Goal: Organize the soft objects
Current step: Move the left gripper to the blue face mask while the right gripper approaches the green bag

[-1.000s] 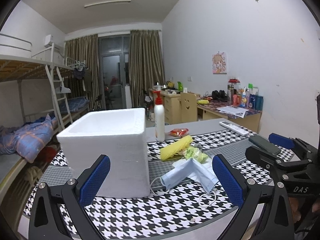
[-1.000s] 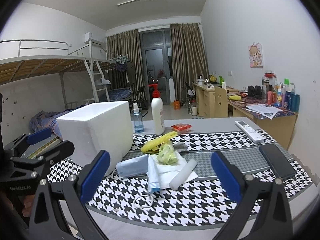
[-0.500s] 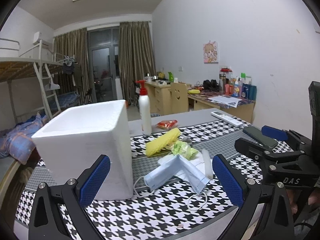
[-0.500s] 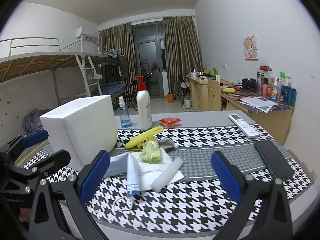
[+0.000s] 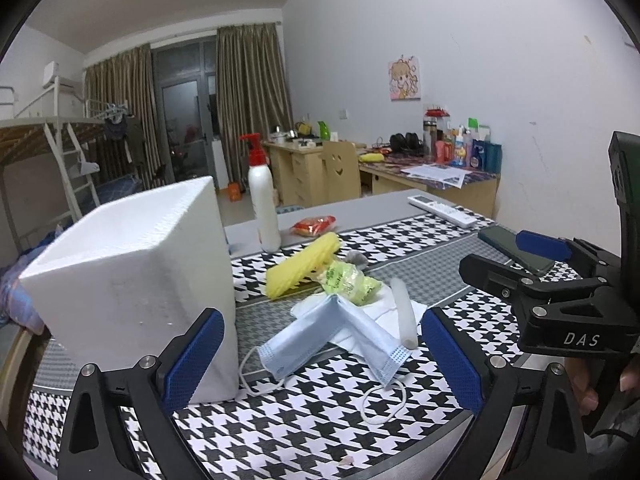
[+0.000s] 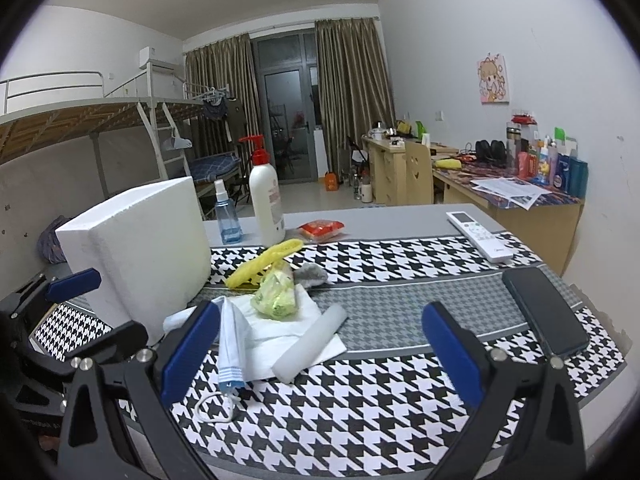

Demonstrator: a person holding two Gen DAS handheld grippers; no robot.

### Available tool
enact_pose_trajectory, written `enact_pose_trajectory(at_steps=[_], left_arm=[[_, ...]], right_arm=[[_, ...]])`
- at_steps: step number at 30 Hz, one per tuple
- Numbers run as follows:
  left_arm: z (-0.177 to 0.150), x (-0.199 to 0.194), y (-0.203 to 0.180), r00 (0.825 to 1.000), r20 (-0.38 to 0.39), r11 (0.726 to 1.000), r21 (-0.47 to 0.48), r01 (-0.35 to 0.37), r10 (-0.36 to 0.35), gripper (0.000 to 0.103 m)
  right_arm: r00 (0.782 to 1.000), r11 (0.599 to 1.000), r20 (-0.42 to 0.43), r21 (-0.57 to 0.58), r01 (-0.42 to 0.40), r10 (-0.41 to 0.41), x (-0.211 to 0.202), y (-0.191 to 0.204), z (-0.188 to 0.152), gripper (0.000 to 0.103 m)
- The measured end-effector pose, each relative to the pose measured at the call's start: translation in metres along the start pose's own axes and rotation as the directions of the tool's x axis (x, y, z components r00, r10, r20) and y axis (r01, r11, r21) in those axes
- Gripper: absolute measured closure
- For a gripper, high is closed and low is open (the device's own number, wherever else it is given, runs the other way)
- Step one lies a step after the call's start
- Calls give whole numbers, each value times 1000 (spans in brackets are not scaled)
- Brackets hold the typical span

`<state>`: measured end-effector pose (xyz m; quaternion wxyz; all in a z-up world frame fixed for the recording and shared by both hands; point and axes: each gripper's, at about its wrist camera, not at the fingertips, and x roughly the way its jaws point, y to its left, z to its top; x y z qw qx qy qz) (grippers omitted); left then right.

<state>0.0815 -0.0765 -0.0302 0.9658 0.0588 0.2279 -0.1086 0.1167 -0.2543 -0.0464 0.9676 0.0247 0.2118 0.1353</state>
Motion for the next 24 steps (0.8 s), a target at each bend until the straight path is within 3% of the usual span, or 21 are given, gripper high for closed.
enact_pose_trajectory(at_steps=[17,24], left_arm=[[4,41,-9,990,-127,998,-34,52,-56,16],[4,57,-10,985,-165,998,-52,40,-48,22]], right_arm=[[996,1000,-86,-22,-10,8,36,-14,12,1],[991,999,-133,-32,-28,24,53,-22,15,1]])
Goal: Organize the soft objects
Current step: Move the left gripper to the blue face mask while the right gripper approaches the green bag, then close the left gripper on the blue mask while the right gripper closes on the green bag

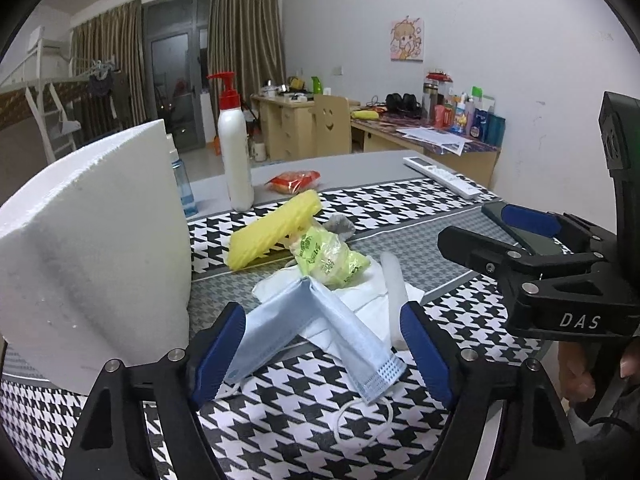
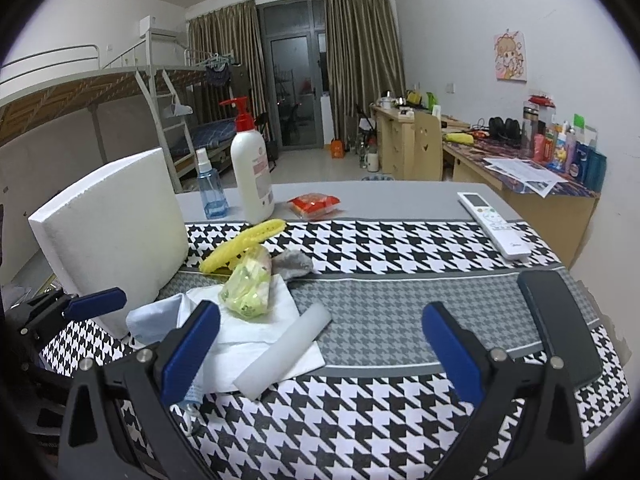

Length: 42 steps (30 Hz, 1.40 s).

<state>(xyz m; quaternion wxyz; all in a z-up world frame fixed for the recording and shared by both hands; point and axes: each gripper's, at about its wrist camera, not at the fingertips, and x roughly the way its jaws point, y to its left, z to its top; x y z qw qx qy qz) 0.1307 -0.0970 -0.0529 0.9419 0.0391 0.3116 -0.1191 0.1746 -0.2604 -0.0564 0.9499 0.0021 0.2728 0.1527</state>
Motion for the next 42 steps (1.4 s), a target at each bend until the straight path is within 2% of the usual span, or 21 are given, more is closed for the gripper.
enact_pose_trajectory(at_steps=[4,27,29,39,42], left_arm=[[7,3,3,1000,14,1000,-2,-16,16,22],[13,48,7,994,-105,999,47,11,-6,23],[12,51,9,993,-116,999,44,16,-11,33],[7,58,18,987,-163,1000,21,17,-14,60],[5,58,19,983,-181,1000,15,17,-14,72]], right_arm=[[1000,1000,-16,-14,-13,13,6,-1,4,1],[992,996,-99,-38,-79,75,45,1,20,1],[991,995,-103,-45,-91,86,48,5,20,1],[982,989,-150,-73,-126,114,61,16,24,1],[979,986,-162,-93,-137,121,65,23,24,1]])
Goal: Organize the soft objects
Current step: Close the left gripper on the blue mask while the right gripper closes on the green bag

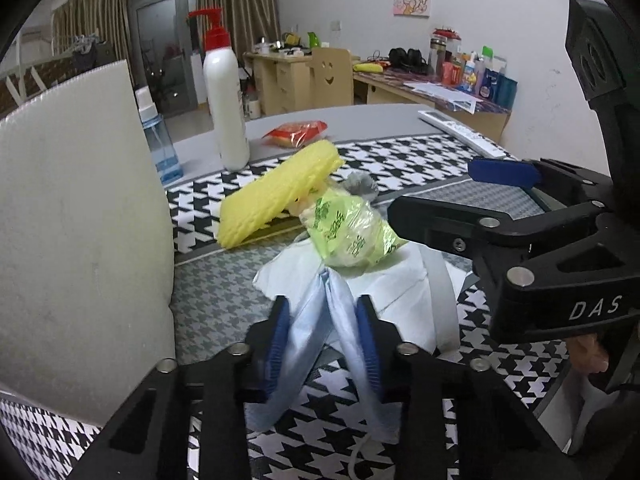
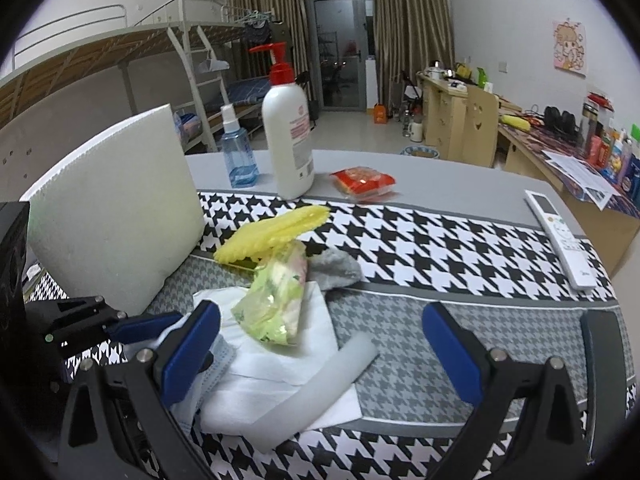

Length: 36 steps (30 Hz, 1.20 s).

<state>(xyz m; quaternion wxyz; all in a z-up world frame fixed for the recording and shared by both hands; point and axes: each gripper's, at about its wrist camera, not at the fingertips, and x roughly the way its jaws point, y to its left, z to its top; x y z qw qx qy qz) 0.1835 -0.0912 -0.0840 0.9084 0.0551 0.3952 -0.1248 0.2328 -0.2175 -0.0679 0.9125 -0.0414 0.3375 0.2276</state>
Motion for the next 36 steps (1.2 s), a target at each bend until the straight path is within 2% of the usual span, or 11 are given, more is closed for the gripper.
enact_pose_trajectory(at_steps=[6,8,10,17,25,32,36], left_arm=[[-2,-5,4,1000,12,1000,-15,22,-21,80],[-3,-5,5,1000,13,999,-21,25,-25,83],[-3,-5,6,999,11,999,-29,32,-32,84],[-3,-9,7,999,22,999,-26,47,-46,87],[-5,-11,11,998,32,998,-21,56,-56,87],[-6,-11,11,997,32,998,-15,66,-66,87],[-6,-12,9,997,27,997,-2,74,-74,87]], right_arm=[[999,1000,-29,-15,-26,25,9,8,4,9],[998,999,-48,-18,-39,38,13,10,5,15],[997,999,-58,-18,-42,41,17,12,5,15],[992,998,-114,-19,-62,59,32,18,5,31],[981,996,-171,-8,-88,85,44,19,2,42],[976,994,-191,5,-107,106,46,20,1,66],[976,994,-190,7,-109,108,41,20,-2,73]])
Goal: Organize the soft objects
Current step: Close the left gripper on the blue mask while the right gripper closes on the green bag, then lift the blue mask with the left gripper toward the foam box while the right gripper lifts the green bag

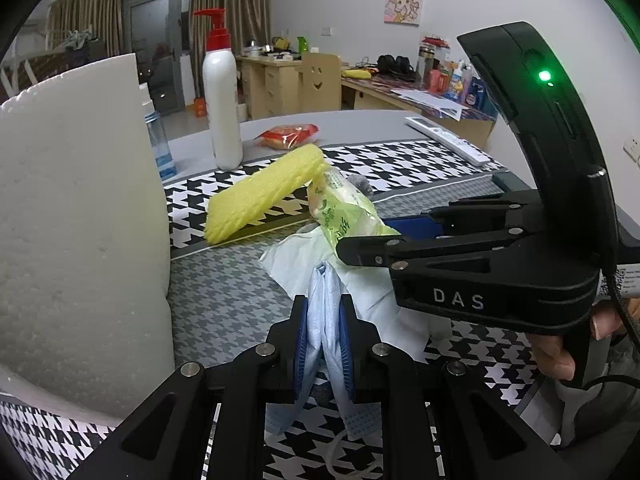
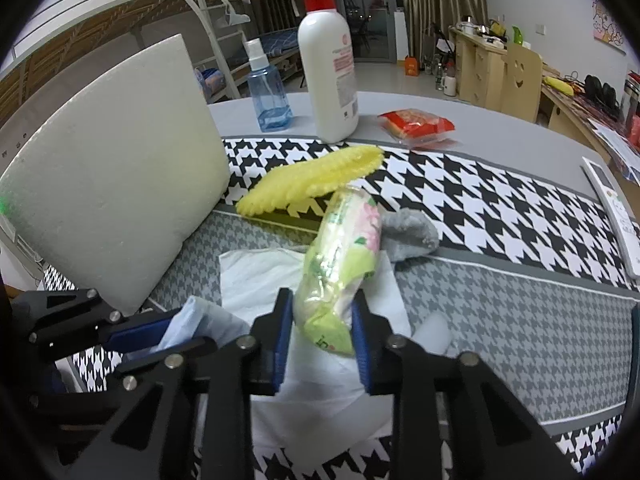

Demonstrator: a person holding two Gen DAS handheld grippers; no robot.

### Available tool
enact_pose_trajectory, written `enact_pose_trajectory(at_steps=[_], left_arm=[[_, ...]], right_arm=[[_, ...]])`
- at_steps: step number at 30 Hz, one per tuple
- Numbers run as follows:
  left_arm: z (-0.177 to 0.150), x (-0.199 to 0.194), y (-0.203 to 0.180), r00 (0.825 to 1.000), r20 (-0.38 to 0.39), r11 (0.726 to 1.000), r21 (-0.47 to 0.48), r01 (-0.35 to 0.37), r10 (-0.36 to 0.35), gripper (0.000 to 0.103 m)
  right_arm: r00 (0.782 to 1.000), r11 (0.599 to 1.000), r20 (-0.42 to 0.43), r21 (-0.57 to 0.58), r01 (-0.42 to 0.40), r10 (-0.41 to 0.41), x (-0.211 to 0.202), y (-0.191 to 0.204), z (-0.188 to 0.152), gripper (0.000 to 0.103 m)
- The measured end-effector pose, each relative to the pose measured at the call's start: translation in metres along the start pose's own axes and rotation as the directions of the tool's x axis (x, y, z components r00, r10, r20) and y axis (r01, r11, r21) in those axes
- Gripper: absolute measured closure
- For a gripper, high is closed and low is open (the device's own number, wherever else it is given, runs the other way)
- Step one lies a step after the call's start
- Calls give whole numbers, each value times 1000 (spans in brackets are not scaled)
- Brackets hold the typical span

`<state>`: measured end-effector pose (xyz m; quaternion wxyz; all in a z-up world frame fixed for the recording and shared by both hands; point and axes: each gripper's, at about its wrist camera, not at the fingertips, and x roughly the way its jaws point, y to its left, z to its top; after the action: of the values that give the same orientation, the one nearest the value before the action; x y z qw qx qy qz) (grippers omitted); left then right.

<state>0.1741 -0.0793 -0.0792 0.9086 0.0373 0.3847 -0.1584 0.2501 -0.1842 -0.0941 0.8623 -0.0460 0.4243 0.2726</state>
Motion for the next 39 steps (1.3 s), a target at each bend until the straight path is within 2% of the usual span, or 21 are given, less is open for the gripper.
enact_pose_trajectory(at_steps=[10,17,39], left_arm=[[-3,-5,-3,1000,0,1000,10,22,-22,87],[-4,-16,-8,999,33,999,23,24,-25,87],[1,-64,-10,986,166,999,37,-22,15,87]], right_arm=[[1000,1000,-2,5,15,-15,-14,0,-19,74],[999,999,19,22,31,-32,-28,-2,-27,74],[982,998,178,34,57,-62,-79,6,-26,74]])
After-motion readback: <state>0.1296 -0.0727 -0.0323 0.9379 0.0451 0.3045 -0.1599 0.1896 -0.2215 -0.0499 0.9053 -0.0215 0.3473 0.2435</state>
